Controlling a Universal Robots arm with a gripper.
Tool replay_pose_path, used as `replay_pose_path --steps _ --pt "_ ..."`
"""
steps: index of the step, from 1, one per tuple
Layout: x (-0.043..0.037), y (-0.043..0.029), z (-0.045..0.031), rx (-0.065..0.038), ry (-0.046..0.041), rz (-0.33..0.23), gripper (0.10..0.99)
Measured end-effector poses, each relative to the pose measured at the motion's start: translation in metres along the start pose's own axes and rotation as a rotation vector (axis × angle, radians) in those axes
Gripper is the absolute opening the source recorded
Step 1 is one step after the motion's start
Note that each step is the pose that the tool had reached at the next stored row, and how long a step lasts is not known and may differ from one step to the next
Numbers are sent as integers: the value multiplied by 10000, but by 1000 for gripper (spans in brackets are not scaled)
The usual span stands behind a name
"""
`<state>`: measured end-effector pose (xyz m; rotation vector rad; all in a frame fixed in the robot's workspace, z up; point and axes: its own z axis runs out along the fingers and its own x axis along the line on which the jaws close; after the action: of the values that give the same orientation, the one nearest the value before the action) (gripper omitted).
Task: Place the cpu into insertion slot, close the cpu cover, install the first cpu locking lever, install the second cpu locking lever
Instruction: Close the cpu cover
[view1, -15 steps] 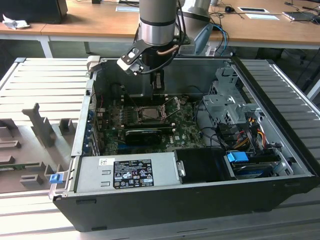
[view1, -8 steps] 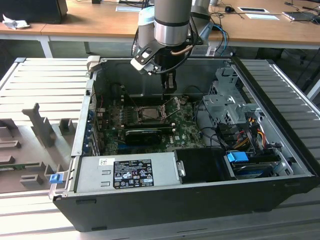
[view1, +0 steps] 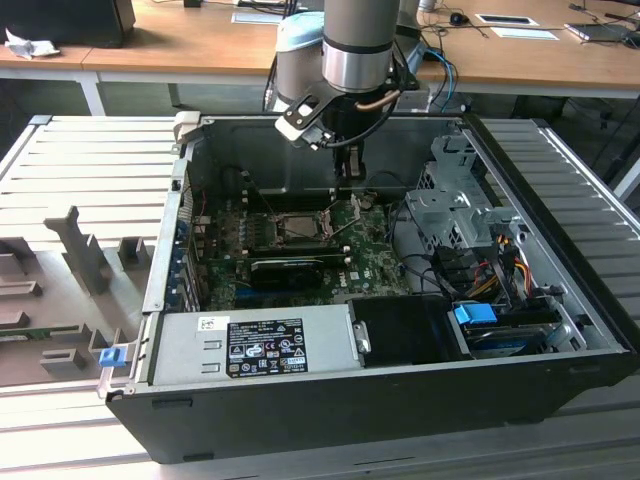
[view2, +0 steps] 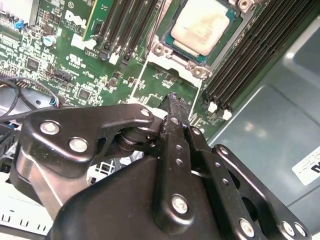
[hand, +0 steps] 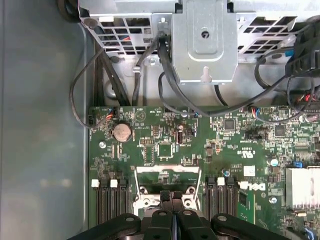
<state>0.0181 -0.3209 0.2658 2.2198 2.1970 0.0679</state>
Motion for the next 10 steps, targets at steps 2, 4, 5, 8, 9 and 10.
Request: replay_pose_path --steps 2,4,5,8,9,10 --pt "0 28 1 0 0 -1 106" --pt "0 49 2 0 1 -1 106" --pt "1 63 3 0 0 -1 106" --pt "1 98 4 0 0 0 106" --pt "1 106 5 0 0 -1 106" --pt "1 121 5 0 0 0 106"
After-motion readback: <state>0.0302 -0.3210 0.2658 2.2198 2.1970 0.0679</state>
